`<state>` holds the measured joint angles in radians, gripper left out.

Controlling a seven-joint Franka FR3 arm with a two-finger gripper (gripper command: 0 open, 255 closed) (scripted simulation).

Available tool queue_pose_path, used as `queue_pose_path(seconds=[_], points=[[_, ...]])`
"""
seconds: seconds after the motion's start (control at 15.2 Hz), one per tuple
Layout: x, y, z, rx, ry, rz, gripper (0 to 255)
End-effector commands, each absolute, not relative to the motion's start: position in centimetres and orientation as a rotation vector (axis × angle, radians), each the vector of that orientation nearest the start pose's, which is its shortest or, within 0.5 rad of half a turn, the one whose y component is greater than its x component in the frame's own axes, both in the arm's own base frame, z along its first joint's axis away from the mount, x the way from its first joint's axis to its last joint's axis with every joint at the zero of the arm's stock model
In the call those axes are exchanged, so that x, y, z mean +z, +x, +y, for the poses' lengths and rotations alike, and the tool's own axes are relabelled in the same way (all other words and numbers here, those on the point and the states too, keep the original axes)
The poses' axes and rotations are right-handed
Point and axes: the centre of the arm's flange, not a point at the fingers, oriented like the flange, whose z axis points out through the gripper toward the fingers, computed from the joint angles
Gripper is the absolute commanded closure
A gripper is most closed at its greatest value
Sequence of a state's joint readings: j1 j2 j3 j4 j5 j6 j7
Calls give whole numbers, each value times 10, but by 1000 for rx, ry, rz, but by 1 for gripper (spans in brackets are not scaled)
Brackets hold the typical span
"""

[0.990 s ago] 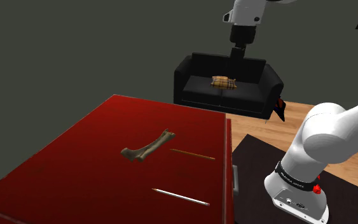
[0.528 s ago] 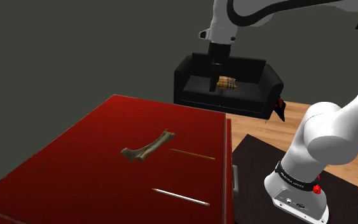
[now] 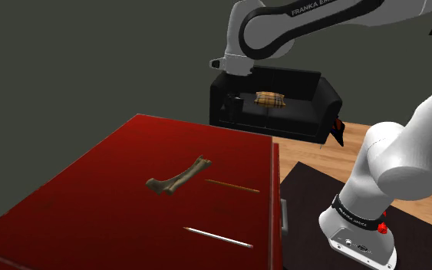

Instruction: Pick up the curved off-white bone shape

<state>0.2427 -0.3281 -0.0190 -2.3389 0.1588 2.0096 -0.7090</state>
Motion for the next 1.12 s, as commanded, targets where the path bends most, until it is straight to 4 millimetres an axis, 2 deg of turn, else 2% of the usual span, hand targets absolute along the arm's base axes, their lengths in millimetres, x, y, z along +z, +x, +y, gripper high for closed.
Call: queue_pose_path(seconds=[0.0,0.53,0.92,1.06], points=[[448,446,124,-66,-2649,-1367,0],[392,476,203,-110,-2341,-1757,0],[354,482,268,-140,-2075,-2012,0],[344,482,276,-144,-2042,-2040,0]])
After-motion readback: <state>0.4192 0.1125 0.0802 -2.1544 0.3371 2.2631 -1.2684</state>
